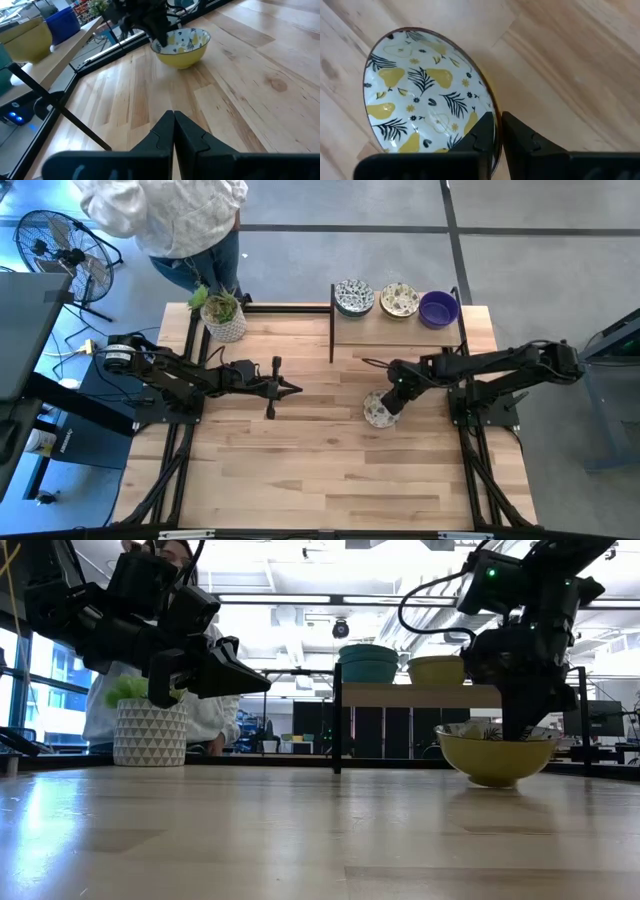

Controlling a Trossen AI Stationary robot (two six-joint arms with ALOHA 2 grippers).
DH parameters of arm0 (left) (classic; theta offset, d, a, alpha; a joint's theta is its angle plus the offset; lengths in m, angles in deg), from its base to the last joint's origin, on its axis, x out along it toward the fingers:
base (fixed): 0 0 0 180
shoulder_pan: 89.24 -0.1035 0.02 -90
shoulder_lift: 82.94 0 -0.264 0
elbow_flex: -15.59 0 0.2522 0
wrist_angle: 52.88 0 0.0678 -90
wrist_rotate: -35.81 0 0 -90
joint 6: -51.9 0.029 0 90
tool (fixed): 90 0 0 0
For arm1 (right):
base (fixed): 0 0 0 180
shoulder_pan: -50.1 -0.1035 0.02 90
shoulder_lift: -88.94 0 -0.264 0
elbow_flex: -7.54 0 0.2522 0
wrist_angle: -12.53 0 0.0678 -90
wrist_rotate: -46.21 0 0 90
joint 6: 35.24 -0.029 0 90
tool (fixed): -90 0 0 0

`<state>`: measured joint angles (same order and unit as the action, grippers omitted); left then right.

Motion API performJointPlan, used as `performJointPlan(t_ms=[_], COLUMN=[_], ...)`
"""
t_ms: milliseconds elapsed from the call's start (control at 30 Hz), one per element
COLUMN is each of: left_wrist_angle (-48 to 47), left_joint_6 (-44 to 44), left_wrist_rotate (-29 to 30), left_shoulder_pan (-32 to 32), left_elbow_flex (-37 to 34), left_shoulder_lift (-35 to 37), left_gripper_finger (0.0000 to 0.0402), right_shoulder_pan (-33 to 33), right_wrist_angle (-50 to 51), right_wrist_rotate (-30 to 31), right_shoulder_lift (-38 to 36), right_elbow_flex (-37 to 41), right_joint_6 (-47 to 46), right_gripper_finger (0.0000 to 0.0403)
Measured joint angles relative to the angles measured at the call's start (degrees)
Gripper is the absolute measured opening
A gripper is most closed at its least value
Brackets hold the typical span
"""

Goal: Pick & Place Mini bowls
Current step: Stack the white patterned bowl on the white patterned bowls on the shelf

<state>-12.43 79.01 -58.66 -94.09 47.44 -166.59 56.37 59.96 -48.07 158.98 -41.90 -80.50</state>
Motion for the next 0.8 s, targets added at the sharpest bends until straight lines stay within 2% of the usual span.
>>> performJointPlan(t_ms=[200, 467, 633, 800], left_wrist_angle=[-0.2, -0.4, -0.4, -0.4], left_joint_6=[0.0, 0.0, 0.0, 0.0], left_wrist_rotate=[0.0, -0.1, -0.1, -0.1], left_shoulder_pan=[0.0, 0.0, 0.0, 0.0], left_elbow_flex=[0.0, 0.0, 0.0, 0.0], left_shoulder_lift=[0.0, 0.0, 0.0, 0.0], left_gripper_finger=[0.0000, 0.0000, 0.0000, 0.0000], right_shoulder_pan=[0.6, 0.3, -2.1, -7.9], right_wrist_angle=[0.1, 3.5, 8.8, 8.6], right_wrist_rotate=[0.3, 1.8, 7.6, 14.1], right_shoulder_lift=[0.0, 0.0, 0.0, -1.9], right_elbow_flex=[-0.2, -4.4, -9.2, -11.1], right_joint_6=[2.0, 4.8, 9.0, 14.4], right_gripper_finger=[0.0046, 0.0115, 0.0135, 0.0126])
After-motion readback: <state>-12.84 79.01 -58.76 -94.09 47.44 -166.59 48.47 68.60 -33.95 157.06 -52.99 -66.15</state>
